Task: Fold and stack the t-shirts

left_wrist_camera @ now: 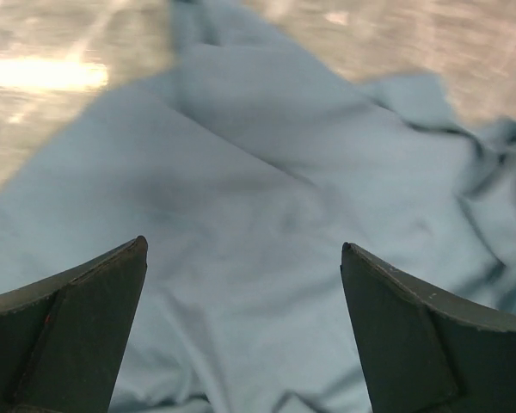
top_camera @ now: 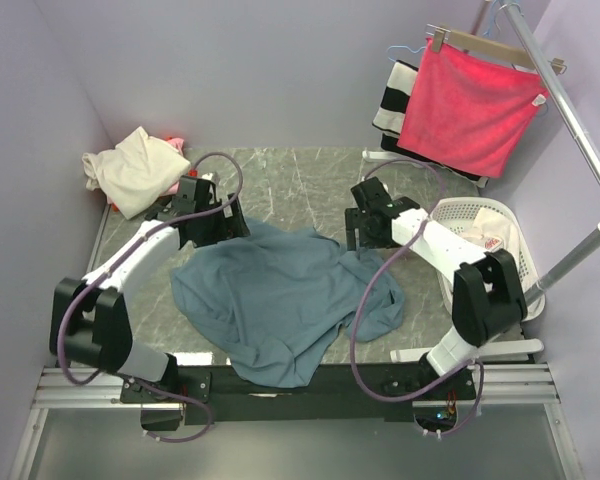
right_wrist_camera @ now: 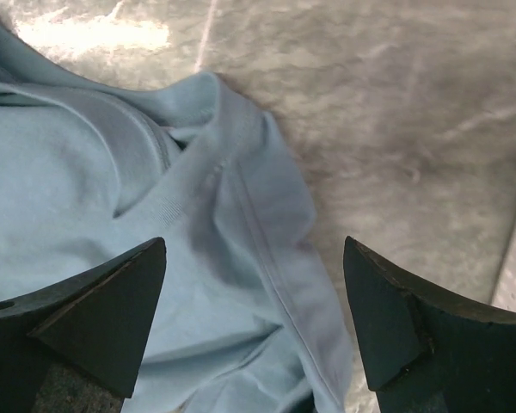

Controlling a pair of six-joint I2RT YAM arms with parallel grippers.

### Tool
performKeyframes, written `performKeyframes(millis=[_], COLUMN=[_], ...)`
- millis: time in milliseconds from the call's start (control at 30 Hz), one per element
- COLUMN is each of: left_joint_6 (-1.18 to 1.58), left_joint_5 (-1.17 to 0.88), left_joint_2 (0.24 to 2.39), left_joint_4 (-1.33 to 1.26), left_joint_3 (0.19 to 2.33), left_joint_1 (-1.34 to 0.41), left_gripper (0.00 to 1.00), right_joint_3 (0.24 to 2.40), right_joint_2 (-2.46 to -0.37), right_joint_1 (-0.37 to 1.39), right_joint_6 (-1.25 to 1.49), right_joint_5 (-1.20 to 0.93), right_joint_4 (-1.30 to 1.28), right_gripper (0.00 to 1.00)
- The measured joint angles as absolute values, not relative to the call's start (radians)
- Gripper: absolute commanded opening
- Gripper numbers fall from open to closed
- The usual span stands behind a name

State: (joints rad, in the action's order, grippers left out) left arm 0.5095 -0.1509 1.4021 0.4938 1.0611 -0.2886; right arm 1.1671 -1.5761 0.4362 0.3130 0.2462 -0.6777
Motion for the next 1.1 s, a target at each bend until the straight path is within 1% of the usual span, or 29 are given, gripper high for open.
performKeyframes(millis=[167,533,633,667,700,733,767,800,833,867,900,933,967,1000,1100], left_joint_6=[0.510,0.509,0.509,0.509,0.509,0.508,0.507,0.504,0.500,0.499,0.488,0.493,0.490,0.490,0.491], left_joint_5=[-0.107,-0.118,-0.131,-0.138,-0.147,-0.157,-0.164,-0.171,-0.186,-0.194,-0.208,-0.218,-0.229,-0.239,-0.261], left_joint_2=[1.508,1.648,1.676,1.684,1.694,1.701,1.711,1.716,1.719,1.725,1.734,1.744,1.753,1.763,1.778], left_joint_4=[0.462,0.403,0.399,0.398,0.396,0.394,0.392,0.387,0.381,0.378,0.374,0.372,0.369,0.366,0.365], left_joint_3=[1.061,1.049,1.040,1.036,1.032,1.029,1.028,1.029,1.029,1.029,1.030,1.031,1.033,1.035,1.048], left_joint_1=[-0.258,-0.216,-0.216,-0.216,-0.216,-0.216,-0.216,-0.216,-0.214,-0.214,-0.214,-0.214,-0.214,-0.213,-0.213], left_gripper=[1.00,0.99,0.99,0.98,0.96,0.86,0.79,0.72,0.55,0.46,0.37,0.18,0.08,0.01,0.01], right_joint_3=[1.214,1.246,1.239,1.238,1.237,1.237,1.237,1.237,1.237,1.238,1.238,1.239,1.239,1.240,1.247], right_joint_2=[-1.653,-1.765,-1.767,-1.767,-1.769,-1.772,-1.777,-1.784,-1.790,-1.799,-1.810,-1.819,-1.828,-1.835,-1.837], right_joint_1=[0.436,0.436,0.436,0.436,0.436,0.436,0.436,0.436,0.436,0.436,0.436,0.436,0.436,0.436,0.436], right_joint_6=[0.284,0.243,0.240,0.240,0.239,0.236,0.234,0.233,0.229,0.227,0.225,0.218,0.216,0.216,0.214], right_joint_5=[0.191,0.099,0.069,0.059,0.053,0.047,0.039,0.032,0.029,0.023,0.018,0.015,0.012,0.010,0.015], right_joint_4=[-0.673,-0.680,-0.682,-0.681,-0.681,-0.681,-0.680,-0.681,-0.681,-0.681,-0.681,-0.682,-0.682,-0.683,-0.686], right_gripper=[0.90,0.90,0.83,0.76,0.73,0.69,0.61,0.56,0.51,0.37,0.30,0.22,0.05,0.00,0.00])
